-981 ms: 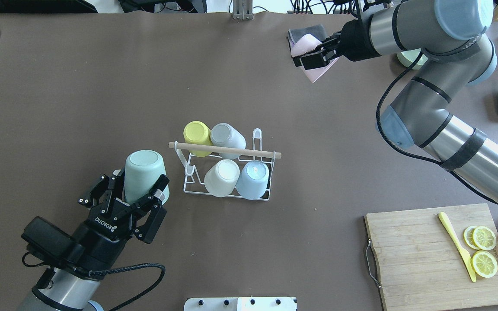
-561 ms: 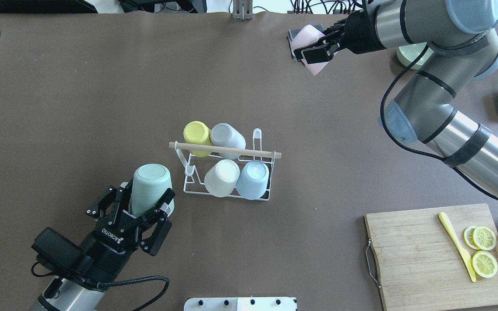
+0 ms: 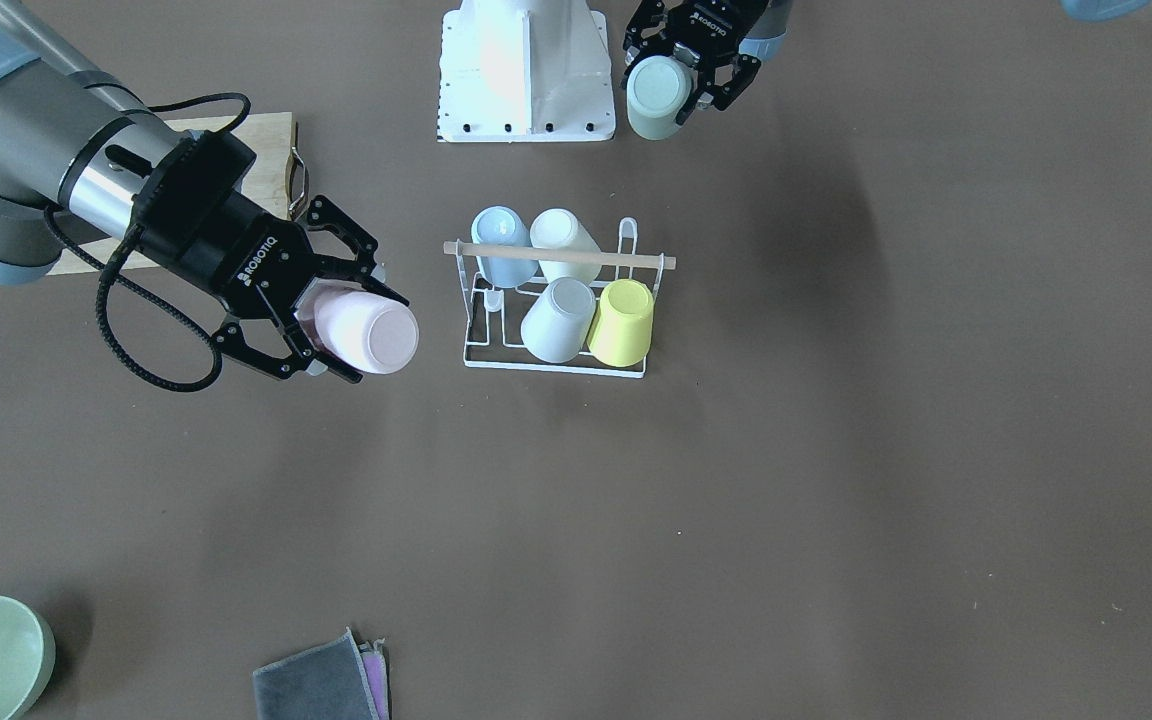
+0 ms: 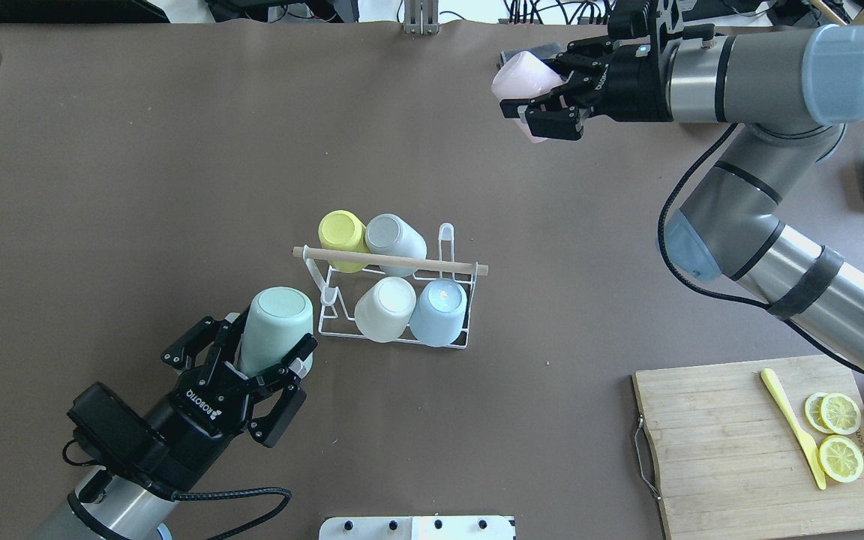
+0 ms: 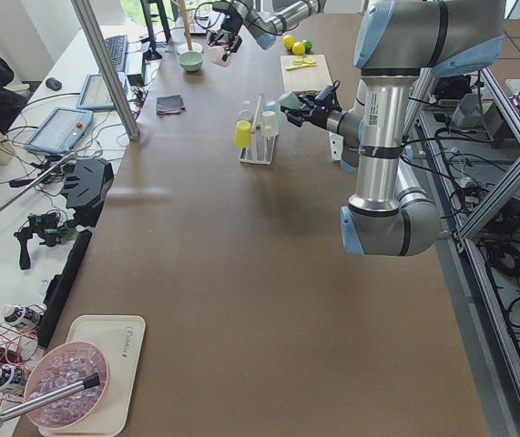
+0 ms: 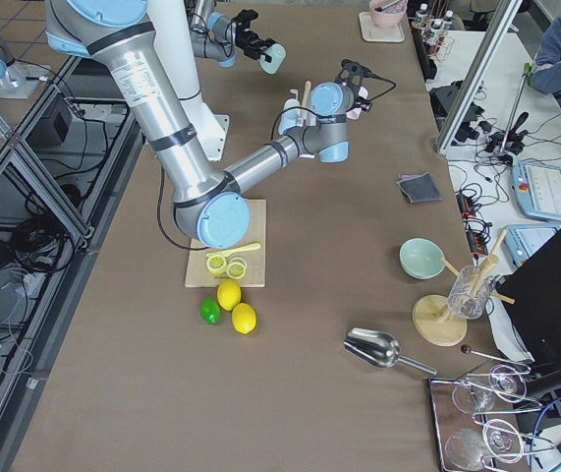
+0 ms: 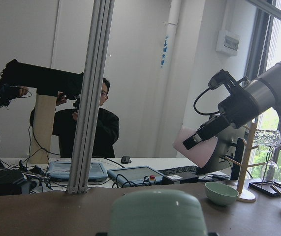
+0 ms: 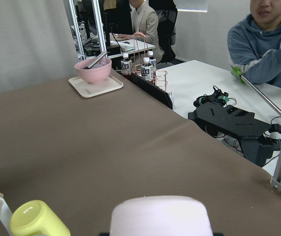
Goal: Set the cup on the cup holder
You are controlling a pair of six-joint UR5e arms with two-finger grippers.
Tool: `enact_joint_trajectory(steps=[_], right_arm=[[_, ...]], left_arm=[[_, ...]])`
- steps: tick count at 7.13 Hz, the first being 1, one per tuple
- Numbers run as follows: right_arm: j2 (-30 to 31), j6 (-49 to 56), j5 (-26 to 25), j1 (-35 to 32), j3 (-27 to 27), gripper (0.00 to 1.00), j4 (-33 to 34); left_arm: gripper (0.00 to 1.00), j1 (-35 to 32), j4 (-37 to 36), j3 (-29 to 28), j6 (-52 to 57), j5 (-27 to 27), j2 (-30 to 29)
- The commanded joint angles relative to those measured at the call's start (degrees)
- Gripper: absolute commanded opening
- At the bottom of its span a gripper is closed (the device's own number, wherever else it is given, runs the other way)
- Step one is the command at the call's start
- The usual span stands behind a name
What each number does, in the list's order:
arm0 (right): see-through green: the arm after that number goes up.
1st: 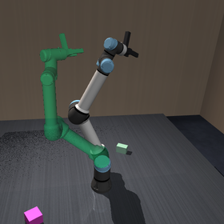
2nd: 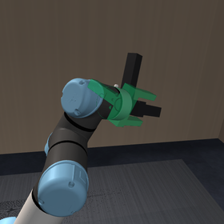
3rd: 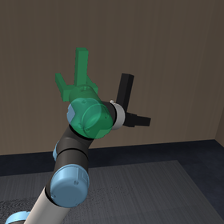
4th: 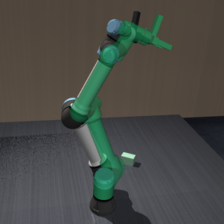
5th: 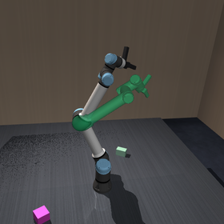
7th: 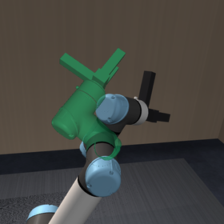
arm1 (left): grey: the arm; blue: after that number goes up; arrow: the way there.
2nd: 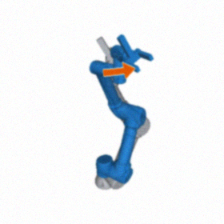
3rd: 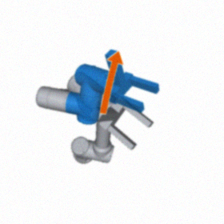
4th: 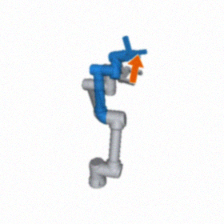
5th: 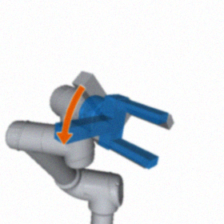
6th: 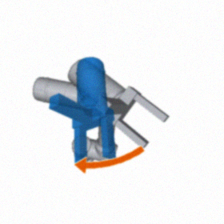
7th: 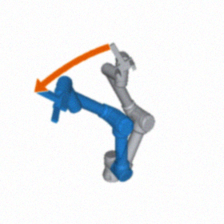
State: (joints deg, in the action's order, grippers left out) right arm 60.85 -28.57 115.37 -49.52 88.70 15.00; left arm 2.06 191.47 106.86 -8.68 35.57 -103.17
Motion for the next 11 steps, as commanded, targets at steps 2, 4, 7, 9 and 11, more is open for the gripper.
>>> enact_joint_trajectory(steps=[2,4,7,9,11], right_arm=[[-0.21,0.09,-9.08,6.95,-1.5,0.0,-10.83],[-0.9,0.35,-12.27,10.75,-4.57,0.0,-16.21],[-1.17,0.18,-12.1,13.3,-7.64,0.0,-20.26],[-5.9,0.27,-11.66,13.39,-16.06,0.0,-24.3],[-6.45,0.27,-12.09,15.22,-16.88,0.0,-26.59]], left_arm=[[0.0,-5.72,-2.24,-5.04,-4.4,6.5,-0.01],[0.0,-9.17,-4.95,-6.57,-8.09,9.77,-0.45],[0.0,-11.36,-7.69,-6.66,-10.22,9.69,-2.9],[0.0,-13.74,-7.17,-10.76,-10.22,9.52,-6.05],[0.0,-14.98,-7.17,-11.67,-10.22,9.34,-6.96]])
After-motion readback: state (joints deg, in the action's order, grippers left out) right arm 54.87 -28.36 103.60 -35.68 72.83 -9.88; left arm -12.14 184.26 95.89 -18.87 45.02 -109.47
